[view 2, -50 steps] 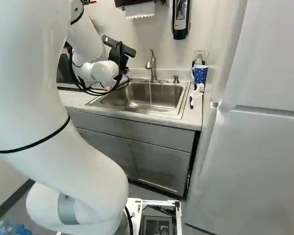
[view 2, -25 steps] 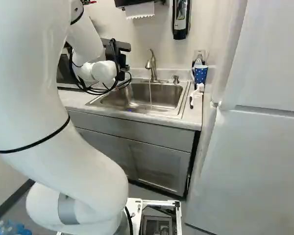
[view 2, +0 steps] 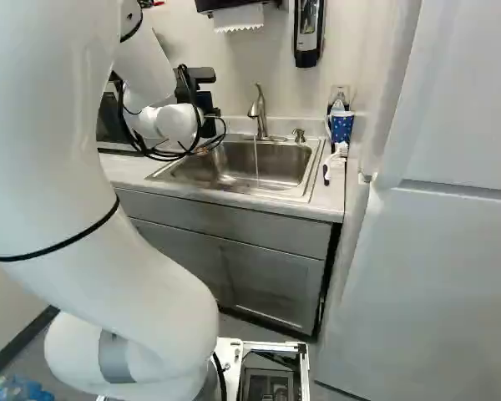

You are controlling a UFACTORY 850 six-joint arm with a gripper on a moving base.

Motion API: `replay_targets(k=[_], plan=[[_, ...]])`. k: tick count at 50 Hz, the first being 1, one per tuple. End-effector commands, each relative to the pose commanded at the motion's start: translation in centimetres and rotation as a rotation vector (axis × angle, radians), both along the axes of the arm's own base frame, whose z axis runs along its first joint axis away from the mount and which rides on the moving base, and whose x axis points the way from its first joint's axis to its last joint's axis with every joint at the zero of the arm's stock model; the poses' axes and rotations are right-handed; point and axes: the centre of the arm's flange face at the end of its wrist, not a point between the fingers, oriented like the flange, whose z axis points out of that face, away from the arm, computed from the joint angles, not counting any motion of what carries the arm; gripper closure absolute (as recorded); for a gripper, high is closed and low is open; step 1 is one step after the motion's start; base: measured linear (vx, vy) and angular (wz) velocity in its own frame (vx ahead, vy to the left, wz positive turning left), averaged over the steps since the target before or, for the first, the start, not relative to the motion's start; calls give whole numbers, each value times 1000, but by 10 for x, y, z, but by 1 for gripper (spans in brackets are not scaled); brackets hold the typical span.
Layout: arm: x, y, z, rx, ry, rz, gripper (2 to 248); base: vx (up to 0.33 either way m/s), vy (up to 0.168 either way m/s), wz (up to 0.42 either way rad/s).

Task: Rinse the cup and place it in the tray

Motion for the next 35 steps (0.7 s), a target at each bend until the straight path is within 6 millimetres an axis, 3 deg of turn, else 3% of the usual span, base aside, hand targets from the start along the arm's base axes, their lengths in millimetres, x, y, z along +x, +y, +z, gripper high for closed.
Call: replay_targets(k=[14, 35], plan=[[9, 12, 0, 0, -1, 21, 125, 0, 0, 0], [43, 40, -1, 1, -8, 61, 125, 0, 0, 0]])
